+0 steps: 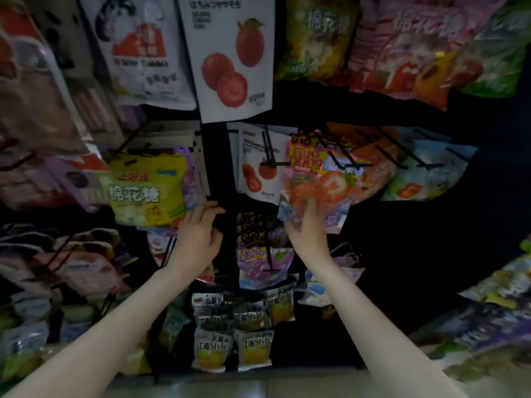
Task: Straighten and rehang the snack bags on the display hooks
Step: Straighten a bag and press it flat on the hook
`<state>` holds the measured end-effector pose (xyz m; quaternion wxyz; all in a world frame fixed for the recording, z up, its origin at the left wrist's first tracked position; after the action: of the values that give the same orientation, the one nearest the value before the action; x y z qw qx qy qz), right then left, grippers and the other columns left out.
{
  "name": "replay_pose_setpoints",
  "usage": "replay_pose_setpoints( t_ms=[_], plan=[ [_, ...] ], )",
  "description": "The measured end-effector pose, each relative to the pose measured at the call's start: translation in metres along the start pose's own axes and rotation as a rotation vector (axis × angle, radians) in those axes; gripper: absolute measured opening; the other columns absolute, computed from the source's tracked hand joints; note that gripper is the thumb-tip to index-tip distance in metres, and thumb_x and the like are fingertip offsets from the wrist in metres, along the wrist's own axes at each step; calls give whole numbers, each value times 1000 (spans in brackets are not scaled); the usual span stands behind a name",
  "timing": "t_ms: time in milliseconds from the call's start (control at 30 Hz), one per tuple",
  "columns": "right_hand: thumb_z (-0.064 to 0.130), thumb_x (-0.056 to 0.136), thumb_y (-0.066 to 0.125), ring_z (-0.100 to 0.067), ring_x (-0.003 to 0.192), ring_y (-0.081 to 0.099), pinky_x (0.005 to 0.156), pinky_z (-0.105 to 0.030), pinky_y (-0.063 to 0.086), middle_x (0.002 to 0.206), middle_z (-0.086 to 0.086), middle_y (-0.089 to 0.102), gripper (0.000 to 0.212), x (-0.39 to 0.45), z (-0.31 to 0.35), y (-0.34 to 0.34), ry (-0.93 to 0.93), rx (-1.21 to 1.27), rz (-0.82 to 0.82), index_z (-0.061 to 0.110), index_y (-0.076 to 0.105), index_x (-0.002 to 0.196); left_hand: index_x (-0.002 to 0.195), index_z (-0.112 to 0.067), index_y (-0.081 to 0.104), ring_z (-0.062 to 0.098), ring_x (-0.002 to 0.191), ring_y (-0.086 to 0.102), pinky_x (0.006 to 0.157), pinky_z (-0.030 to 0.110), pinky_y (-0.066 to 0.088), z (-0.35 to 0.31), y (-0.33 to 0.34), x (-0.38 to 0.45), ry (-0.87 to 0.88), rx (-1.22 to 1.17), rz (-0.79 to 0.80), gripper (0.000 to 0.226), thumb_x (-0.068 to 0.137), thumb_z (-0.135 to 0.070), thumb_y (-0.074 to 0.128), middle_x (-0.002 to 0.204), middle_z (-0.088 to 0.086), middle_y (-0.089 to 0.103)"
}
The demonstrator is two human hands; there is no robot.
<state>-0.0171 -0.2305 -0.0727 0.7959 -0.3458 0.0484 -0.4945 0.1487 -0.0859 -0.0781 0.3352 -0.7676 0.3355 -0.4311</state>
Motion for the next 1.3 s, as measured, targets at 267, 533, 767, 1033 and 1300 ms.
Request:
replay_pose_setpoints(
  t_ms=[267, 533, 767, 1033, 1300],
  plan=[
    [2, 90, 56, -20, 131, 38, 100, -28, 37, 141, -2, 38, 60, 50, 9, 36, 17, 252, 334, 20, 28, 140, 115, -5, 56, 38, 114, 40, 87, 59, 38, 26, -36, -10, -101, 60, -154, 37, 82, -15, 46, 125, 22, 50],
    [-9, 86, 56, -17, 132, 36, 92, -13, 32, 145, -7, 34, 76, 99, -7, 41, 183, 416, 196, 11, 16, 147, 117, -15, 45, 28, 115, 34, 89, 59, 38, 19, -31, 8, -11, 137, -150, 37, 82, -23, 35, 123, 19, 54],
    [-1, 89, 56, -22, 132, 37, 93, -19, 35, 145, -8, 37, 66, 93, 3, 45, 217, 441, 254, 8, 23, 145, 118, -20, 41, 26, 117, 32, 90, 57, 37, 20, -25, 15, 2, 124, -170, 37, 82, -25, 34, 127, 18, 52],
    [14, 92, 58, -16, 138, 26, 98, -20, 27, 153, 1, 23, 78, 55, 40, 76, 129, 441, 380, 24, 5, 149, 116, -7, 58, 26, 116, 32, 88, 56, 37, 25, -23, 16, -18, 182, -140, 45, 80, -23, 34, 128, 18, 52],
    [3, 91, 55, -25, 134, 37, 109, -43, 35, 153, -4, 25, 79, 42, 28, 67, 230, 501, 396, 22, 6, 150, 115, -13, 53, 29, 116, 36, 89, 57, 38, 29, -32, 8, 7, 56, -150, 37, 83, -22, 36, 128, 19, 50]
  ],
)
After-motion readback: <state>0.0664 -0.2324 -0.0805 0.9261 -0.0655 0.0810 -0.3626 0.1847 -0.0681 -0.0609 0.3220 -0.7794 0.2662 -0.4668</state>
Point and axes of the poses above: each hand's wrist, its own x-axis towards the middle knuckle, its own y-axis out of the palm, z = x × y, the point moved 3 cm from there along x, towards the middle knuckle
